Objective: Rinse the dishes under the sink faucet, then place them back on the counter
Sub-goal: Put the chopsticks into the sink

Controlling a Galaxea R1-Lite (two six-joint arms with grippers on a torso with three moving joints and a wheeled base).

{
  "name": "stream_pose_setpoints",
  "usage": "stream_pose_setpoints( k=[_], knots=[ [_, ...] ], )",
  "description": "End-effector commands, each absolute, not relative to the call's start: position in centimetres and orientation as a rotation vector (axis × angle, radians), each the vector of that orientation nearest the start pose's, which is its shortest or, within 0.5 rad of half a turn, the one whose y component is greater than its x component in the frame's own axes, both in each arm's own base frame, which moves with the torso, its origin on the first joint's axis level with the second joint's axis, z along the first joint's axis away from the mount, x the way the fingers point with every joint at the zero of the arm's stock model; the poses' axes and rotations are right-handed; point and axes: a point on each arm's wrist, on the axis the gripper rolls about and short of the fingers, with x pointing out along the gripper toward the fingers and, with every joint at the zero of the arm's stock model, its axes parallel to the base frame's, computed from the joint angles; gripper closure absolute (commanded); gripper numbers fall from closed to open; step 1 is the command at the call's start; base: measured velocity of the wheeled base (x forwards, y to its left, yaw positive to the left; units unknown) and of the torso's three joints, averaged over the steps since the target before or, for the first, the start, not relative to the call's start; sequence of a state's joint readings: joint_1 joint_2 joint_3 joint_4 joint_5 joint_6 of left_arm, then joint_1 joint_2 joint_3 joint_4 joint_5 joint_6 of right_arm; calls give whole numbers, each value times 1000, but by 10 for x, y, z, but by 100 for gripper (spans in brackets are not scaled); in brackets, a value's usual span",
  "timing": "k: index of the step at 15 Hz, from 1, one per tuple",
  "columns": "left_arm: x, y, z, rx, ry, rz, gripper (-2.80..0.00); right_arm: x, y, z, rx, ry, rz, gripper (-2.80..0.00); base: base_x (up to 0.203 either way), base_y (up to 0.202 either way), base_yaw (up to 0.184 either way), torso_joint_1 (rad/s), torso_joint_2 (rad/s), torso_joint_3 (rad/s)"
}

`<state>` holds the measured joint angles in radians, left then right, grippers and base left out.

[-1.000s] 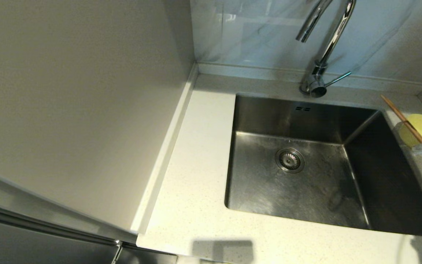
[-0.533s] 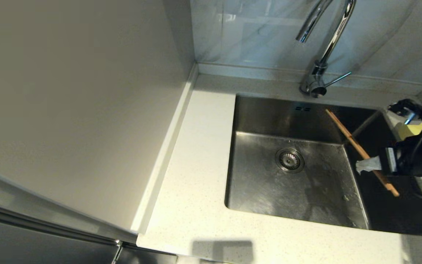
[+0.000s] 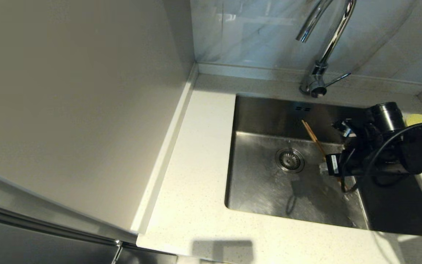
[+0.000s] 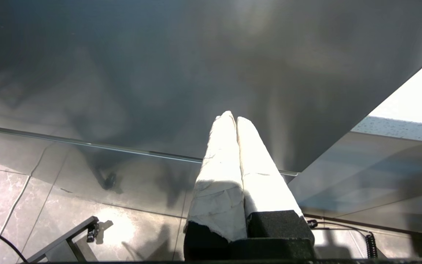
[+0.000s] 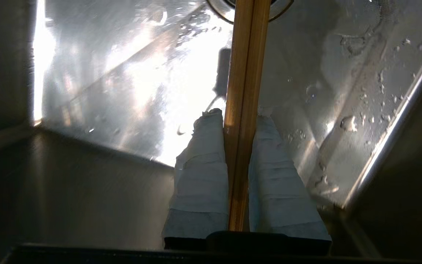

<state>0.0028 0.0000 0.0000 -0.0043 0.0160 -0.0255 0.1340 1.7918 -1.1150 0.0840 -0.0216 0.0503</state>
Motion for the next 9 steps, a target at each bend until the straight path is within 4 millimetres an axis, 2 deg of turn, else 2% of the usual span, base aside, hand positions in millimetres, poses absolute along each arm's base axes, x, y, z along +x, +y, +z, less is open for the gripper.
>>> stream_pose_setpoints(
  k=[1,9],
  knots=[
    [-23,0,76,-26,-8,20,0,346,46,139,-28,833,75,0,0,0,0,0,0,0],
    [-23,0,76,-26,-8,20,0,416,60,67,-64,812,29,0,0,0,0,0,0,0]
  ],
)
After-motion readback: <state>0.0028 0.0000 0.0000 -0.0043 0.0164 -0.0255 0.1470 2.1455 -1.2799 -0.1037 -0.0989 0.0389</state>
